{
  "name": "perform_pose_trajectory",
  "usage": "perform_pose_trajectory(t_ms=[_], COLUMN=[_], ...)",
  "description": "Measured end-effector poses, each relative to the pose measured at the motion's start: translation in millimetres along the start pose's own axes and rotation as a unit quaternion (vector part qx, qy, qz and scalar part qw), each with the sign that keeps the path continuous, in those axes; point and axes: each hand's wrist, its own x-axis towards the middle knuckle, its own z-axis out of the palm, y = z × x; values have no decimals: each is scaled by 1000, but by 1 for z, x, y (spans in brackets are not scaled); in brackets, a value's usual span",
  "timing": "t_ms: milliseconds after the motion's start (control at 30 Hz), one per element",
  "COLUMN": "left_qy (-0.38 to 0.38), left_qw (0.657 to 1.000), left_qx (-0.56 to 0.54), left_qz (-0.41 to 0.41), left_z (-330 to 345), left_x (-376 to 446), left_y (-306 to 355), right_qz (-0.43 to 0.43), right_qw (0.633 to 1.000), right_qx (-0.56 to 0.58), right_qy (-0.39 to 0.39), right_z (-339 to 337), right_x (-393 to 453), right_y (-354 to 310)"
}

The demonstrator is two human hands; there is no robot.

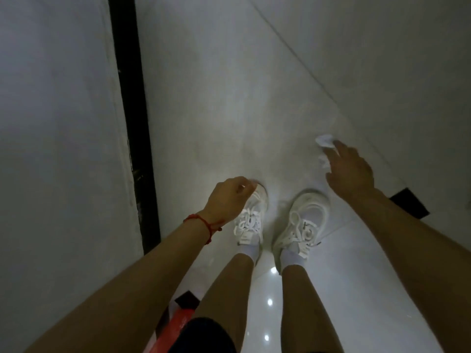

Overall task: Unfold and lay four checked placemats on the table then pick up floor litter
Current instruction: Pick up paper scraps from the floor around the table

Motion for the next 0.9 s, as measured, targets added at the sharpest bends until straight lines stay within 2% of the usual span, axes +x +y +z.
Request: perform_pose_trajectory(t_ms=[100,200,367,533,633,733,833,900], left_qy=[0,-3,-9,1,8,16,42,56], left_qw=[1000,999,999,1000,1000,1000,998,996], left_qx=[-1,11,34,10,1,-5,-41,-54], left_qz=[-27,-44,-36,-25,-17,5,25,39], left_z=[14,26,39,36,26,8,-20,-42], left_x=[17,29,38,36,23,3,-24,-47], left_y=[-30,-53,-61,-40,-17,11,44,67], right_qz=[-69,-33,3,8,-1,-50,-75,-61], right_qw=[994,994,994,999,997,989,975,965], right_qx=[-75,-97,-89,-18,40,95,136,170], right_qy=[31,25,59,51,71,106,156,192], right_z=[39,60,78,75,60,29,-21,-65], right_x=[29,42,43,27,10,-12,-39,-59], right_y=[21,30,31,32,19,-2,-22,-36])
